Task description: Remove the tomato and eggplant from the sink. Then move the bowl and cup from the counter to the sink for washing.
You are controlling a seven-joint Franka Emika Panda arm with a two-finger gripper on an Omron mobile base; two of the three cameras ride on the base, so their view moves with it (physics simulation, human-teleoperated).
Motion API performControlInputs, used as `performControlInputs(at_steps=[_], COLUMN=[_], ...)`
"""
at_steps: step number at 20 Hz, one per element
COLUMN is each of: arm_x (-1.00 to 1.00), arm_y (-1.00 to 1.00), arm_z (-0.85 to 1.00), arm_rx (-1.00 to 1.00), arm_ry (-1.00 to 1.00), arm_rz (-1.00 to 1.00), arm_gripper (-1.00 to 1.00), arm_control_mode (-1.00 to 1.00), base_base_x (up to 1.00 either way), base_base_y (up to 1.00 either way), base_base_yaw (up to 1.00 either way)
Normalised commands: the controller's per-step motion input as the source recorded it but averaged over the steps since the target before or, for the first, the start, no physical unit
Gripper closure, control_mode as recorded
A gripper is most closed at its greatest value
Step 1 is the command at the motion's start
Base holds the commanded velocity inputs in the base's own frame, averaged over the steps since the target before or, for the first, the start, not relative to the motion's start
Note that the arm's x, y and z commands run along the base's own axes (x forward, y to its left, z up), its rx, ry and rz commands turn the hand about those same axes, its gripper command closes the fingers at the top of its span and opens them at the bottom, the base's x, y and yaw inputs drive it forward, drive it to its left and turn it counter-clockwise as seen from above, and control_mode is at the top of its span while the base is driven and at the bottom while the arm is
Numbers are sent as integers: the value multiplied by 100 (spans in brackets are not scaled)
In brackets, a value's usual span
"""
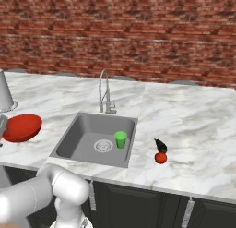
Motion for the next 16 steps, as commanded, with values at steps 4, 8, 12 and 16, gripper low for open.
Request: performControlInputs(at_steps=[4, 8, 12, 16], arm_x=[16, 13, 8, 5], arm_y=[1, 0, 0, 2], arm_z=[-3, 0, -8, -17], arm_rx=[0, 0, 0, 0], arm_ry=[0, 0, 0, 0], arm_rz=[-5, -10, -13, -11], arm_gripper=[-100, -100, -100, -100], arm_control_mode=[-100, -100, -100, -100], base_base_x=[0, 0, 0, 0], base_base_y=[0, 0, 0, 0], base_base_yaw=[0, 0, 0, 0])
